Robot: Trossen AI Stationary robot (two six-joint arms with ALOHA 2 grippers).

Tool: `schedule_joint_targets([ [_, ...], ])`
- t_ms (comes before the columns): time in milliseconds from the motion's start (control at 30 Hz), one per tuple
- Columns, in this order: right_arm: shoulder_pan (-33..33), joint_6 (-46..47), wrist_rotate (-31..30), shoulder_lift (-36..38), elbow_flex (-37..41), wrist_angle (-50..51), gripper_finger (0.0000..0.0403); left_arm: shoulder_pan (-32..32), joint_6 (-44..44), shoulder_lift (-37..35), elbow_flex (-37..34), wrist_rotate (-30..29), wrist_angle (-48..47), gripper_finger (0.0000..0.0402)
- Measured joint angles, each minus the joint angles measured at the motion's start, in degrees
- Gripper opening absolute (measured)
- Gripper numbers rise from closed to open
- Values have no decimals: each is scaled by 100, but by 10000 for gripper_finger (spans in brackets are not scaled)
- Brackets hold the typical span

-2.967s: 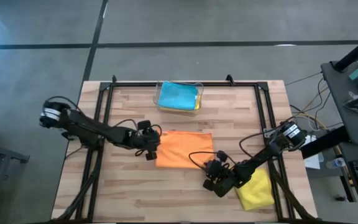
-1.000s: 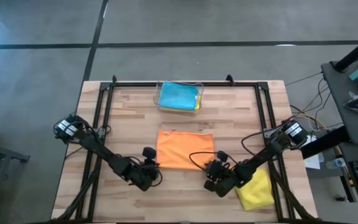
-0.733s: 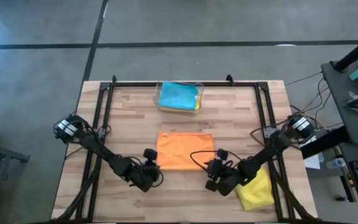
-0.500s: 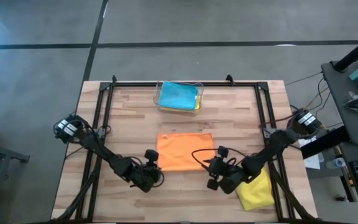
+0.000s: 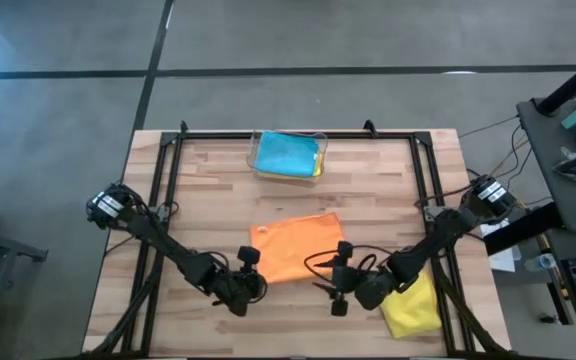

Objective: Fold microfiber towels
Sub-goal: Fold the orange microfiber cloth

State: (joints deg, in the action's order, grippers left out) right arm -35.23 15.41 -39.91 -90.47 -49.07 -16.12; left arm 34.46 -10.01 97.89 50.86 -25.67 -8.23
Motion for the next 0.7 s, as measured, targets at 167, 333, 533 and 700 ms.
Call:
schedule_joint_targets([
  [167,29,-955,45,-430,-3,-1206,260,-9,-12,-15,208,4,9,0],
  [333,136,-1302,198,-1005,-158,-1914,268,-49,-18,-15,387,11,6,0],
  [533,287,-1801,179,-2137,-1527,-879,249,-114,-59,-17,473,280,3,0],
  [700,426,-1721,52,-2731,-2882,995,227,-125,-321,-17,462,511,-43,0],
])
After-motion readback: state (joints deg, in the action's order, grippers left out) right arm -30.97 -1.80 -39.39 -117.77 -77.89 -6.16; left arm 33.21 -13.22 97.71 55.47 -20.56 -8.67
